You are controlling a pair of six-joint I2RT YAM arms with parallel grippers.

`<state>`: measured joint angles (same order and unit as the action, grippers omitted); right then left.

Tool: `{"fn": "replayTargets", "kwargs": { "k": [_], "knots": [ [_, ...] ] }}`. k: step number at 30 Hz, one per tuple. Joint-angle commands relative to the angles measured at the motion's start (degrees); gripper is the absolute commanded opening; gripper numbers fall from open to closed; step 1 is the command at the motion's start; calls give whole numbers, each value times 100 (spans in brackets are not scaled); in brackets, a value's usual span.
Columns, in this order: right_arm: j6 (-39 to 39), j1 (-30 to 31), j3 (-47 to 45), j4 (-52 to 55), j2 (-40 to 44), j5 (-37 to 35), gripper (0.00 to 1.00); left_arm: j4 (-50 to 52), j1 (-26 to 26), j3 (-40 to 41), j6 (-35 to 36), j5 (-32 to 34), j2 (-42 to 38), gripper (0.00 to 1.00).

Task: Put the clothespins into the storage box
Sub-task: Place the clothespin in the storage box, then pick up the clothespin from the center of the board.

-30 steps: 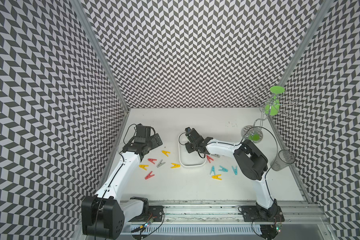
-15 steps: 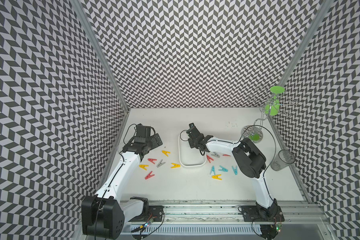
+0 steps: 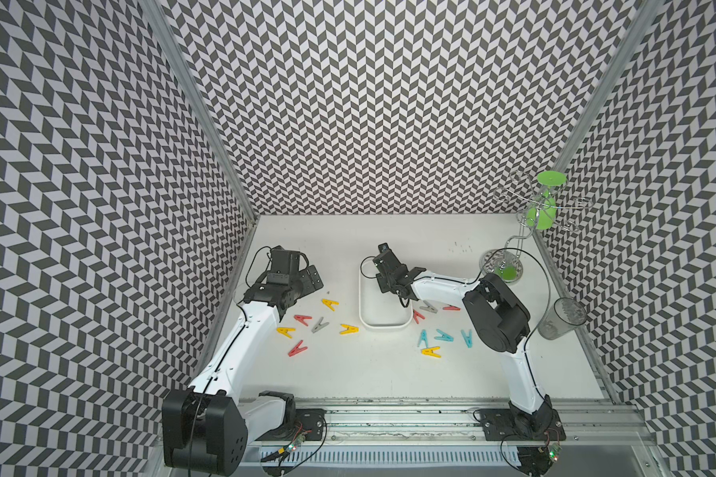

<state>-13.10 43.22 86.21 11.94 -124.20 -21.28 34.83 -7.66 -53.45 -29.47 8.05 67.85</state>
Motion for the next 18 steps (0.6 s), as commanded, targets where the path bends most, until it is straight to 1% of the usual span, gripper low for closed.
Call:
{"fn": "replayTargets", "kwargs": {
  "k": [1, 2, 6, 10, 15, 18],
  "knots": [
    [-133, 9, 133, -70, 411, 392, 26, 42, 42, 30, 38, 3, -62, 100],
    [-153, 11, 112, -74, 523, 502, 28, 42, 45, 32, 38, -5, -62, 100],
    [-245, -23, 49, 10, 1068, 924, 41, 33, 42, 34, 38, -63, -62, 100],
    [-368, -226, 7, 329, 1434, 1212, 46, 15, 46, 5, 29, -93, -33, 100],
    [-275, -613, -392, 516, 1807, 1497, 45, -24, 39, -11, 45, -192, -7, 100],
    [-80, -726, -693, 449, 1928, 1739, 41, -47, 45, 8, 69, -297, 30, 100]
  ]
}}
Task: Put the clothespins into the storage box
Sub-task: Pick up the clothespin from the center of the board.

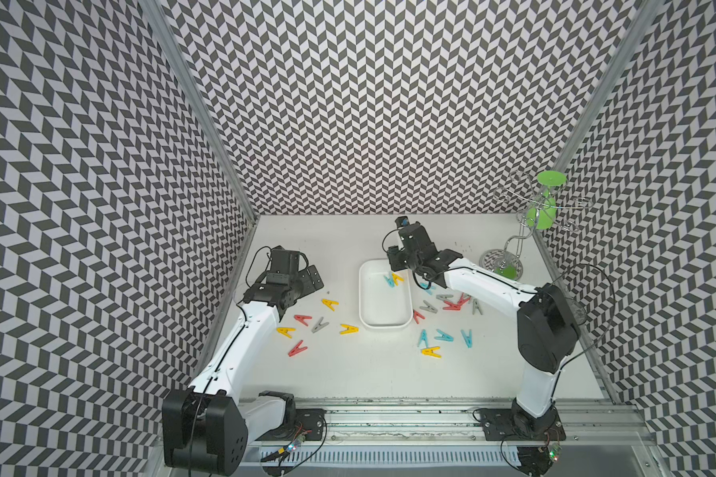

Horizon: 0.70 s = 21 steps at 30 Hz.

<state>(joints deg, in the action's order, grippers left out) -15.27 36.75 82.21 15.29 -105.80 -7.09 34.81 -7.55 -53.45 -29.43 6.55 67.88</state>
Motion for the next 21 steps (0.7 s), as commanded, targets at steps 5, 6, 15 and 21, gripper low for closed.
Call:
{"fn": "replayTargets", "kwargs": {
  "k": [5, 6, 15, 21],
  "knots": [
    [26, -79, -373, 253, 47, 498, 39, -79, 33, -19, 101, -280, 100, 100],
    [-55, -88, -439, 257, 70, 398, 39, -80, 34, -34, 108, -314, 113, 100],
    [-221, -815, -947, 684, 563, 526, 37, -27, 31, -71, 254, -417, 164, 100],
    [-97, -1120, -1648, 756, 1018, 700, 36, -57, 33, -99, 243, -417, 212, 100]
  ]
}}
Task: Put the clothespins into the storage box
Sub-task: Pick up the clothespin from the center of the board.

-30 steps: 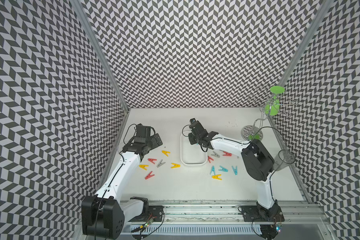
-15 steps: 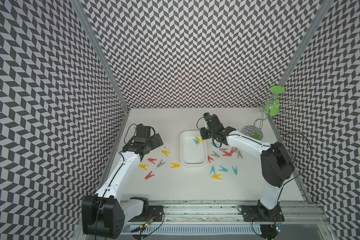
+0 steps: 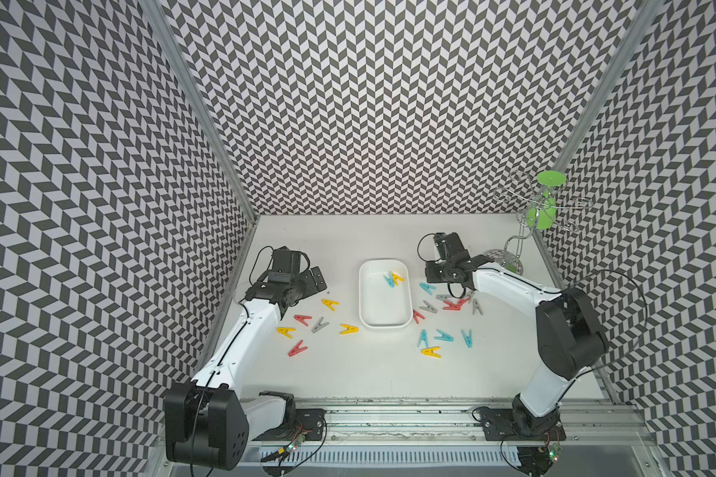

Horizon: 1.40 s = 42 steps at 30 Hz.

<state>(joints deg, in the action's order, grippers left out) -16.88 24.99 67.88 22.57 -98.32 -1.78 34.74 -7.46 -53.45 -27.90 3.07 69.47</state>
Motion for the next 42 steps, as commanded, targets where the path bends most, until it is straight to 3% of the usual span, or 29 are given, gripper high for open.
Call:
{"fn": "replayTargets", "kwargs": {
  "k": [1, 12, 30, 42],
  "knots": [
    [78, 51, -332, 14, 300, 253, 35, -66, 23, -95, 90, -78, 70, 100],
    [24, 115, -907, -545, 85, 609, 35, -86, 16, -100, 57, -149, 129, 100],
    [129, 186, -607, -876, -815, 363, 33, -16, 21, -79, 57, -11, -28, 100],
    [190, 201, -426, -814, -851, 234, 13, -37, 26, -9, 30, 13, -69, 100]
  ]
}}
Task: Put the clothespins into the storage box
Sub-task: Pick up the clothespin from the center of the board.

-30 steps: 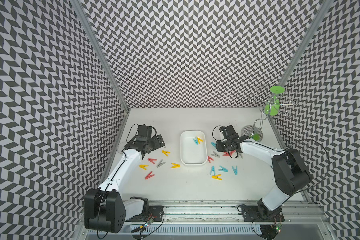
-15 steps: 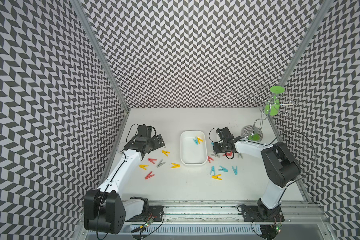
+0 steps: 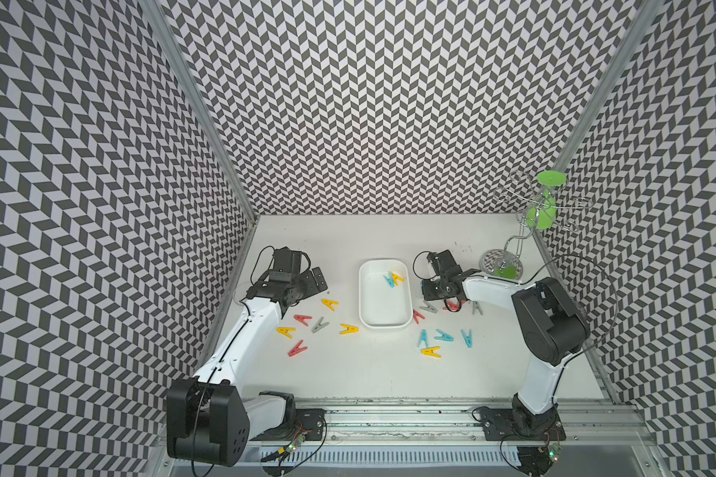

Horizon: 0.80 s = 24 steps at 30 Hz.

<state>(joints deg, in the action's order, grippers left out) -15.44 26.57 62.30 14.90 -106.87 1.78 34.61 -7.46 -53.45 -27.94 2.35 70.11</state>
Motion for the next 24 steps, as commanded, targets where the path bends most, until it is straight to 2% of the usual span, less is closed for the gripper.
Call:
{"fn": "replayTargets", "kwargs": {
  "k": [1, 8, 14, 20, 24],
  "knots": [
    [58, 59, 186, 2, 59, -153, 12, -33, 26, -2, 26, 86, -138, 100],
    [106, 201, 725, 434, 546, -239, 7, -100, 25, 40, 8, 44, -117, 100],
    [113, 768, 1259, 669, 849, -30, 7, -163, 25, 98, 4, 22, -94, 100],
    [-36, 1530, 1548, 677, 550, 281, 7, -202, 26, 116, -27, 11, -76, 100],
    [-218, 1783, 1637, 590, 100, 255, 7, -194, 26, 116, -36, 16, -80, 100]
  ]
}}
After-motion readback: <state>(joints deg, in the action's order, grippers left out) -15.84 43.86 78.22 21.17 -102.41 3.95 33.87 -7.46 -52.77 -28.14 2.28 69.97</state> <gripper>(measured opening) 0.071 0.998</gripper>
